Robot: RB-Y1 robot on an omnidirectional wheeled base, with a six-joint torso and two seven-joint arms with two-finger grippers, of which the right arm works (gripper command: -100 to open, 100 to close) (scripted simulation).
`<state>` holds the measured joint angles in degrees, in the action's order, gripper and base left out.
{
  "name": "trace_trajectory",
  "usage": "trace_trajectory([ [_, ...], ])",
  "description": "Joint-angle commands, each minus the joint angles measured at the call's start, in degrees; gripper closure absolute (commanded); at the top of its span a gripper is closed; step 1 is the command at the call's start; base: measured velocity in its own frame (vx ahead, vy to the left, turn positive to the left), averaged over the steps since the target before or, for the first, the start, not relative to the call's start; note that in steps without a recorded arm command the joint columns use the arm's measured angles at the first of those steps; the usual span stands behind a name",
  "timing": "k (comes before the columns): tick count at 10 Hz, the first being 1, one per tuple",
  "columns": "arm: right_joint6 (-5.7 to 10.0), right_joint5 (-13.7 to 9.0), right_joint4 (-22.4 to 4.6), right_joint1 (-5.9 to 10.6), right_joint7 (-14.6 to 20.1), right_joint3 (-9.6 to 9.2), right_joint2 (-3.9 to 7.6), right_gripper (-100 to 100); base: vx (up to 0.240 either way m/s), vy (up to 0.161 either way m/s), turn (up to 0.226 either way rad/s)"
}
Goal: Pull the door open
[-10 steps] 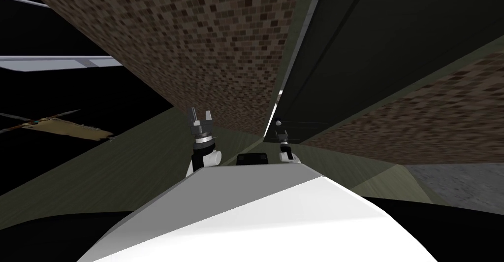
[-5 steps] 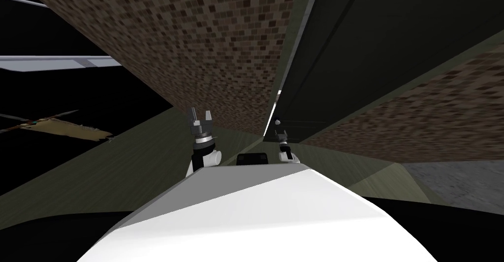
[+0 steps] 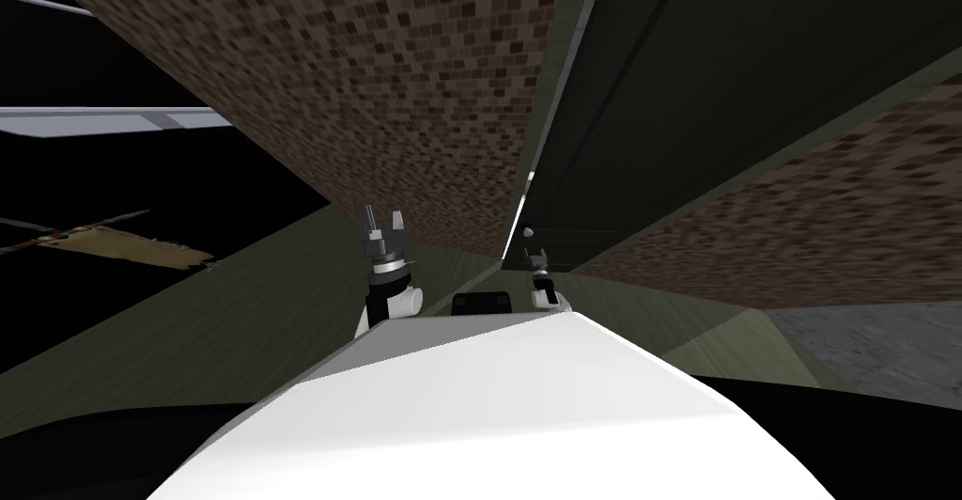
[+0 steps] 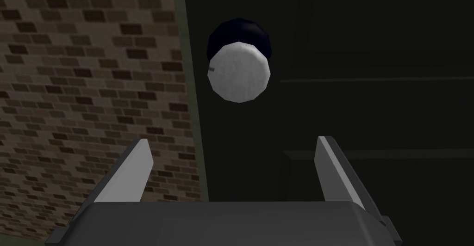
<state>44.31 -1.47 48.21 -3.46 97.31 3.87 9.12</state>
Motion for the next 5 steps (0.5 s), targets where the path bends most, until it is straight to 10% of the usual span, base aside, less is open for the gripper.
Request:
trace_trajectory([
  [1, 0.74, -0.61, -0.9, -0.24, 0.84, 0.75, 1.18, -100, 0.1, 0.05, 0.156],
  [5, 2.43, -2.02, -2.95, -0.79, 2.78, 2.47, 3.89, -100, 0.196, 0.03, 0.133],
])
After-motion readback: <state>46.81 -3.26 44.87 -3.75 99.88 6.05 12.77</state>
